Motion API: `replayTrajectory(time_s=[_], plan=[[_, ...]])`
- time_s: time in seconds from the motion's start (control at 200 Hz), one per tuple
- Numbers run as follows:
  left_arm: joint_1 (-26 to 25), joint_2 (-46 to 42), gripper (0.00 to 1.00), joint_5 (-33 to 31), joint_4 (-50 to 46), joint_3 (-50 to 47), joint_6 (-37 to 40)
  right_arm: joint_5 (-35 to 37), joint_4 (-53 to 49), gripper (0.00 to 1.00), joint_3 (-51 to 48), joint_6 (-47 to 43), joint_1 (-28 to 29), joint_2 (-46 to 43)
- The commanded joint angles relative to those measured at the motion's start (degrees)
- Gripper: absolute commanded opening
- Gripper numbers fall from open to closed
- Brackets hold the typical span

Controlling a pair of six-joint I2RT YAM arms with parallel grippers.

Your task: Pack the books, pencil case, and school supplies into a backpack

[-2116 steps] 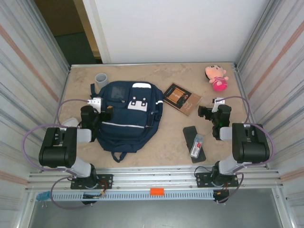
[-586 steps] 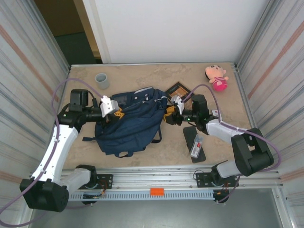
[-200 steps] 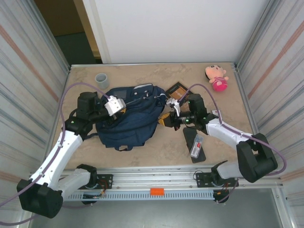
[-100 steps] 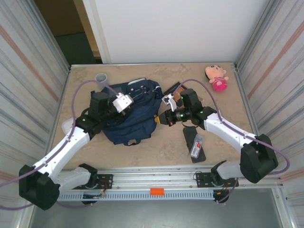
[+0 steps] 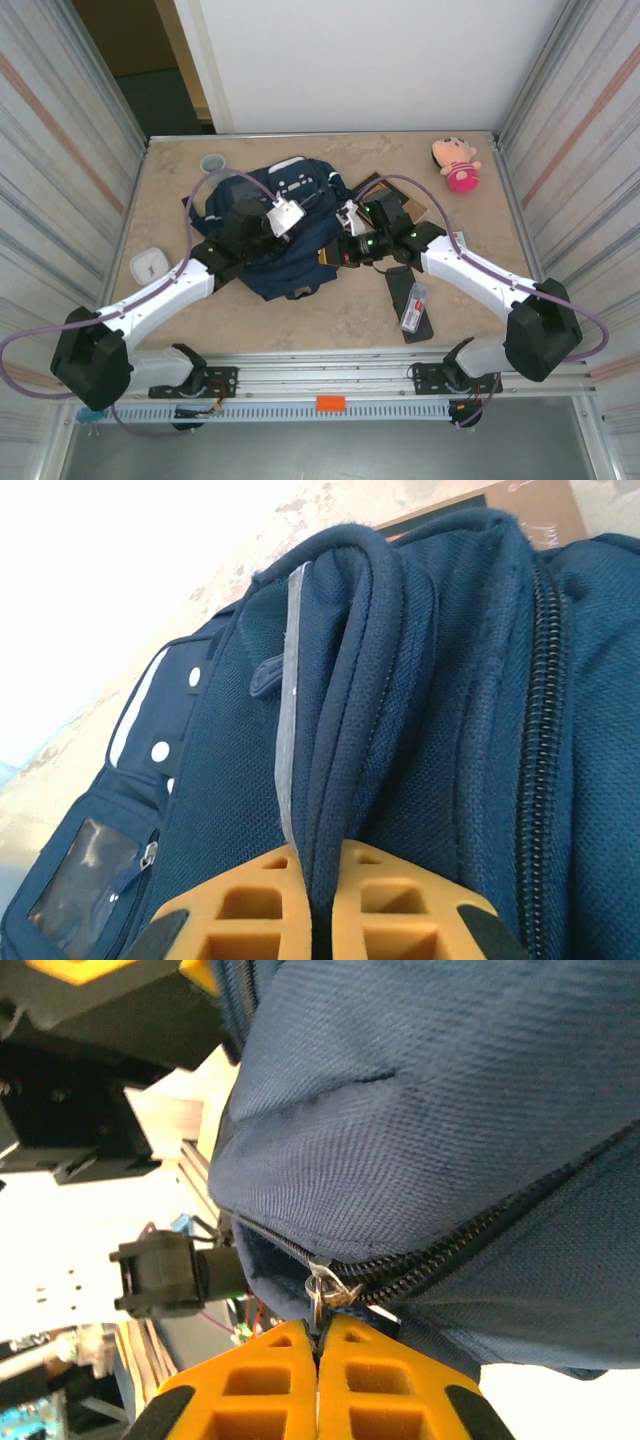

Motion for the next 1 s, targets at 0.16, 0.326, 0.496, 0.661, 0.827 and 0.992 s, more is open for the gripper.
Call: replayTrajectory(time_s=[0.16, 0.326, 0.496, 0.661, 0.827, 0.992], plan=[[2.2, -5.4, 0.00, 21.4, 8.0, -2.6, 2.5, 0.4, 11.1, 0.64, -5.1, 12.9, -6.4, -3.3], [5.1, -7.4, 0.00, 27.9, 8.6, -3.5, 2.4, 0.9, 12.2, 0.72, -4.9, 16.7, -6.4, -1.0], [9.0, -8.2, 0.00, 34.8, 9.7, -4.1, 1.3, 4.7, 10.7, 0.75, -6.0, 18.2, -6.4, -1.3], [11.5, -8.6, 0.00, 40.0, 7.9, -3.8, 3.7, 10.2, 8.7, 0.78, -8.2, 18.9, -6.9, -2.8], [13.4, -7.8, 0.00, 44.8, 7.7, -3.0, 3.9, 7.9, 18.0, 0.77, -8.3, 23.3, -5.4, 0.8], [13.5, -5.8, 0.00, 39.8, 1.6, 0.5, 6.1, 8.4, 26.9, 0.43, -7.4, 26.1, -3.0, 2.4]])
